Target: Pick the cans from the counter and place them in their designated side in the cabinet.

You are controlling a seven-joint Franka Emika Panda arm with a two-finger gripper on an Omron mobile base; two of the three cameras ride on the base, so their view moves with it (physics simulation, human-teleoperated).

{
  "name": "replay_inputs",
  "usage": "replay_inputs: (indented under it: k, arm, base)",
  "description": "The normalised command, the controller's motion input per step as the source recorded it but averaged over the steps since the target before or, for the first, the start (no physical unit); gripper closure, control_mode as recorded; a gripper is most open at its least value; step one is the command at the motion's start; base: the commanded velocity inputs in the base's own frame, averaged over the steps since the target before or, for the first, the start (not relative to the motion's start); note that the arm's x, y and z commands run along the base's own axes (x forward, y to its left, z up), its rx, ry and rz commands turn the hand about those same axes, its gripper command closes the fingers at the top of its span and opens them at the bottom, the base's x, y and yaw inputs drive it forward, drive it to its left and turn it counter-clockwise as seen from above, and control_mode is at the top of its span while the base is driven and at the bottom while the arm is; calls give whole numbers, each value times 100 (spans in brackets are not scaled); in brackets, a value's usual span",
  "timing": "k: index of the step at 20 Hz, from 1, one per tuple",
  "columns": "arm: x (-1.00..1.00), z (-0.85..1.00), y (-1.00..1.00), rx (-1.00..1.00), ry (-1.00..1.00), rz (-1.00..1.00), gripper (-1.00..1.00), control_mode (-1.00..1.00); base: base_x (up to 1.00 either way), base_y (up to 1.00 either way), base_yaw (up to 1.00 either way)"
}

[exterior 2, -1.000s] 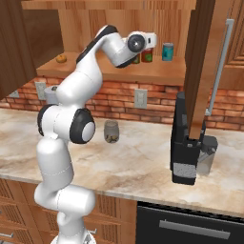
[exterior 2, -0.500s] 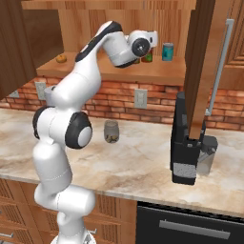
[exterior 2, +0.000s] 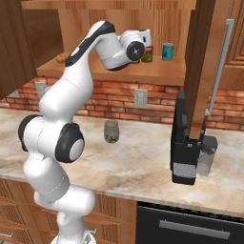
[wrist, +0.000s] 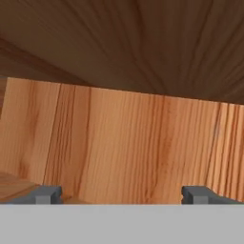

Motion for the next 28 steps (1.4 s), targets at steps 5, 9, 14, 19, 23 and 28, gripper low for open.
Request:
replay_inputs:
  k: [5,9,14,19,23,28]
  arm:
    - [-49,8,34,-6,-3,4,-100,-100]
    - [-54,6,22,-6,-3,4,-100,-100]
    - [-62,7,2,-5,0,3,-100,-100]
    - [-68,5,0,-6,0,2,-100,-100]
    - [-72,1,2,-8,0,2,-100,-100]
    - [-75,0,5,-8,0,2,-100,-100]
  base:
    - [0,0,0]
    - [0,0,0]
    - [0,0,0]
    - [0,0,0]
    - [0,0,0]
    - [0,0,0]
